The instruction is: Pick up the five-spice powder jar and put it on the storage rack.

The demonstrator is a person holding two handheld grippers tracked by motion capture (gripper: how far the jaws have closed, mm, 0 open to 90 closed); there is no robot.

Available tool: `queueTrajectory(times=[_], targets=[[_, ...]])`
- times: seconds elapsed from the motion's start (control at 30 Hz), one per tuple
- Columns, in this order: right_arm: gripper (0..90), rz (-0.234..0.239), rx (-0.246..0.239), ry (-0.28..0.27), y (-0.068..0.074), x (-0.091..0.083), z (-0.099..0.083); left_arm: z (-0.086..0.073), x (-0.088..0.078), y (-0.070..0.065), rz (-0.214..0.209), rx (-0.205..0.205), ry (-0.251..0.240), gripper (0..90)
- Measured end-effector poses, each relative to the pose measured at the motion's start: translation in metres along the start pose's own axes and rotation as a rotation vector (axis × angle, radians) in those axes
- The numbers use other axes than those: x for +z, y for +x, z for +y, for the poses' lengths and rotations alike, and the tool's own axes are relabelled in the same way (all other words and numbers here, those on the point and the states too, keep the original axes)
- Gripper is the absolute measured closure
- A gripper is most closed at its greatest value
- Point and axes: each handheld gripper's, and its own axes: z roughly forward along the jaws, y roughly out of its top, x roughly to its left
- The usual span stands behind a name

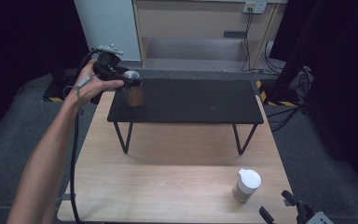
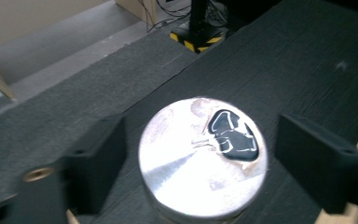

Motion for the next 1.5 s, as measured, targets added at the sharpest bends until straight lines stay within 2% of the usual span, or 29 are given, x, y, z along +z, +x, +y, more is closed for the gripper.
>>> queueTrajectory(times=[0.07, 0.23, 0.43, 0.67, 0.83, 0.97, 1.0, 1.1, 1.33, 1.37, 1.5], targets=[[5.6, 0.000, 0.001, 0.000, 0.000, 0.000, 0.000, -0.002, -0.003, -0.002, 0.001, -0.007, -0.030, 8.9], [5.7, -0.001, -0.001, -0.002, 0.000, 0.000, 0.000, -0.002, -0.017, -0.006, 0.004, -0.030, -0.113, 6.9], [5.7, 0.001, -0.005, -0.001, 0.000, 0.000, 0.000, 0.011, -0.037, -0.016, 0.014, -0.014, -0.156, 6.4], [5.7, 0.005, -0.003, -0.005, 0.000, 0.000, 0.000, 0.013, -0.054, -0.027, -0.013, 0.024, -0.162, 6.2], [5.7, 0.012, -0.008, -0.004, 0.000, 0.000, 0.000, 0.001, -0.066, -0.034, -0.050, 0.041, -0.189, 6.4], [5.8, 0.017, -0.009, -0.008, 0.000, 0.000, 0.000, -0.015, -0.075, -0.041, -0.084, 0.039, -0.223, 6.4], [5.8, 0.019, -0.009, -0.008, 0.000, 0.000, 0.000, -0.018, -0.077, -0.043, -0.092, 0.051, -0.222, 6.4], [5.8, 0.026, -0.013, -0.007, -0.001, 0.000, 0.001, -0.025, -0.083, -0.055, -0.092, 0.058, -0.214, 6.4], [5.8, 0.034, -0.018, -0.007, -0.001, 0.001, 0.001, -0.044, -0.094, -0.083, -0.116, 0.087, -0.246, 6.4], [5.8, 0.034, -0.019, -0.007, -0.001, 0.001, 0.001, -0.048, -0.094, -0.087, -0.130, 0.098, -0.250, 6.3], [5.8, 0.034, -0.019, -0.007, -0.001, 0.001, 0.001, -0.057, -0.096, -0.104, -0.130, 0.164, -0.224, 6.4]])
